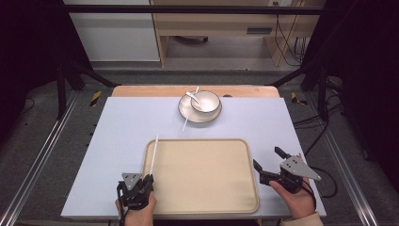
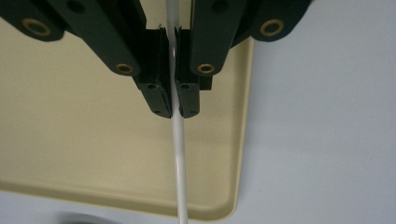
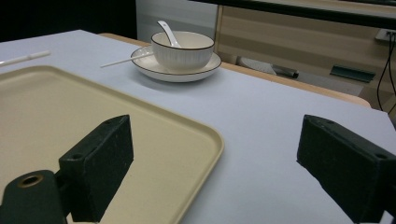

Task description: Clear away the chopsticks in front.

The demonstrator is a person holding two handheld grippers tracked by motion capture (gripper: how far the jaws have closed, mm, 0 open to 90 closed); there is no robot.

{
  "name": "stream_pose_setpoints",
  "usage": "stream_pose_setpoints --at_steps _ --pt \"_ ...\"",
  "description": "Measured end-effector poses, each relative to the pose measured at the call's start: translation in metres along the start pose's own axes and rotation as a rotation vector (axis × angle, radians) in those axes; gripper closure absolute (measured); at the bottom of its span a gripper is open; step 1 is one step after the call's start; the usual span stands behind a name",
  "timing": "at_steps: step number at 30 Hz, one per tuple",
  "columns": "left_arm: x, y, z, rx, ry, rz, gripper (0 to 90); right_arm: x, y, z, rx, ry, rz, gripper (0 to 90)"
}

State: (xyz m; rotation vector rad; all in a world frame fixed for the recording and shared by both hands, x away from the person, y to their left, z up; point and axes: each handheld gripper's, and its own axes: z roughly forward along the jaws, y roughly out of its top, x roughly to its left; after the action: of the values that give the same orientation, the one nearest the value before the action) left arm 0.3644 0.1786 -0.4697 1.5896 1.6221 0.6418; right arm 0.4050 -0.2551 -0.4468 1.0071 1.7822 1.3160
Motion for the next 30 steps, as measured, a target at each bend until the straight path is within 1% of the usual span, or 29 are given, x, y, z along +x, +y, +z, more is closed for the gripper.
stream_pose_setpoints --at_steps 1,3,6,11,16,20,25,30 --pt "0.0 -0.001 -0.001 0.002 0.0 -0.006 85.0 0.0 0.0 0.0 0.001 0.001 0.0 10.8" --pt "0.0 -0.002 -0.002 -0.001 0.014 -0.007 85.0 0.0 0.0 0.003 0.002 0.007 -0.001 10.8" --pt "0.002 -0.004 -0.003 0.002 0.015 -0.019 85.0 0.002 0.001 0.004 0.004 0.014 -0.003 10.8" --pt "0.007 -0.006 -0.003 0.008 0.002 -0.034 84.9 0.002 0.001 0.003 0.002 0.017 -0.006 10.8" --pt "0.01 -0.007 -0.004 0.009 0.004 -0.046 85.0 0.002 0.001 0.004 0.005 0.016 -0.01 10.8" --pt "0.013 -0.009 -0.003 0.013 0.003 -0.066 84.9 0.002 0.0 0.004 0.006 0.018 -0.01 10.7" --pt "0.014 -0.011 0.0 0.027 -0.004 -0.07 84.9 0.002 0.0 0.004 0.007 0.019 -0.011 10.7" --pt "0.014 -0.011 0.001 0.026 -0.004 -0.072 84.9 0.002 0.0 0.004 0.007 0.021 -0.01 10.7"
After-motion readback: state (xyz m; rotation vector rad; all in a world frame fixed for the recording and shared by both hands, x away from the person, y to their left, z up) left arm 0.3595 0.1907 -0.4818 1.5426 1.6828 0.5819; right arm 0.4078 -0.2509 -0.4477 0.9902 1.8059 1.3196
